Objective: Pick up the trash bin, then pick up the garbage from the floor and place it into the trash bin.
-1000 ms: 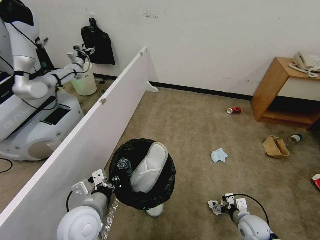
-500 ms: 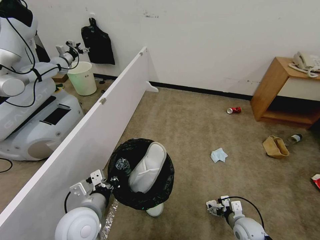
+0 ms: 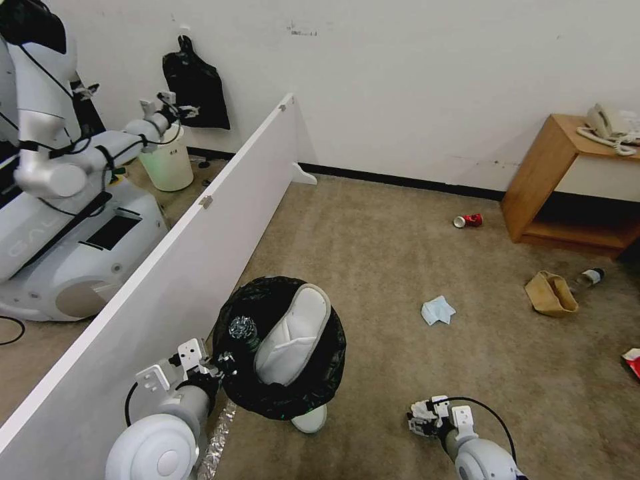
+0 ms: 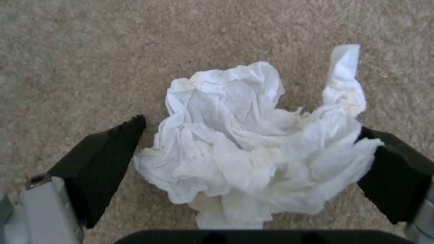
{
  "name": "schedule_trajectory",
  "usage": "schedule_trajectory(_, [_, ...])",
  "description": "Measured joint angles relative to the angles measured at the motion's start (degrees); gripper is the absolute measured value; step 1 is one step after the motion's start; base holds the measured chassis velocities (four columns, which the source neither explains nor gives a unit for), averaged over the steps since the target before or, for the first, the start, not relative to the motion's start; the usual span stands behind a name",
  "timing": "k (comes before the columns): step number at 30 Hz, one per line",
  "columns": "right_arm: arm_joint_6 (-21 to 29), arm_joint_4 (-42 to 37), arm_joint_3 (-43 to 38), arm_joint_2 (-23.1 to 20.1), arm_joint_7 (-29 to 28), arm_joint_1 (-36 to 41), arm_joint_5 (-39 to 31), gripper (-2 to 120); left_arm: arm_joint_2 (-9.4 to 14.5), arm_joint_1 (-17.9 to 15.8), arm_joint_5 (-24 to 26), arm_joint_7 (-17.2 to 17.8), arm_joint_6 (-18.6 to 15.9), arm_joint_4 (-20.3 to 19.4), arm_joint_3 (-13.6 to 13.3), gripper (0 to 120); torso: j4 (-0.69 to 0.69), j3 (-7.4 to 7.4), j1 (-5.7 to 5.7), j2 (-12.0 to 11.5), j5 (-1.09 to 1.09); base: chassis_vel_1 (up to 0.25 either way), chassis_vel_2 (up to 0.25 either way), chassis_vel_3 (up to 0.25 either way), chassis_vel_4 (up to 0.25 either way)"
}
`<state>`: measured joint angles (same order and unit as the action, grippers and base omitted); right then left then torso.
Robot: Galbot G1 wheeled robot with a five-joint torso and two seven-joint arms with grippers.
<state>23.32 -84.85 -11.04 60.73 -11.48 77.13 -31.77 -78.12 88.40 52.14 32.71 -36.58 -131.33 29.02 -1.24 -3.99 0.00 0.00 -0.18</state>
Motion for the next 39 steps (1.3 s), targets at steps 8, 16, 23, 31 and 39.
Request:
schedule_trajectory(8, [-0.2,-0.1,0.2,0.0,0.0,-0.1,0.0,91,0.4,-0.5,0.3,0.2,0.1,0.5,0.0,1,0.02,0.0,0.0,0.0,0.01,0.0,0.0,0.0,0.0])
schedule_trajectory(16, [-0.3,-1.0,0.2,-0.4,-0.1,0.5,-0.1,67,0.5,-0.7,0.3,0.2,0.2,0.6,-0.1,1,0.03,0.0,0.0,0.0,0.05,0.0,0.0,0.0,0.0])
schedule_trajectory(23, [-0.3,-1.7,-0.3,-0.9,-0.8,1.3,-0.1,50,0.4,-0.7,0.3,0.2,0.2,0.6,-0.1,1,-0.03,0.0,0.0,0.0,-0.03,0.0,0.0,0.0,0.0])
schedule_trajectory(31, [-0.3,-2.8,-0.9,-0.5,-1.4,2.4,-0.4,16,0.5,-0.7,0.3,0.2,0.2,0.3,-0.2,1,0.0,0.0,0.0,0.0,0.01,0.0,0.0,0.0,0.0])
schedule_trajectory(39, [-0.3,-4.4,-1.8,-1.1,-1.7,3.7,-0.5,0,0.5,-0.9,0.3,0.2,0.2,0.3,-0.5,1,0.0,0.0,0.0,0.0,0.02,0.0,0.0,0.0,0.0])
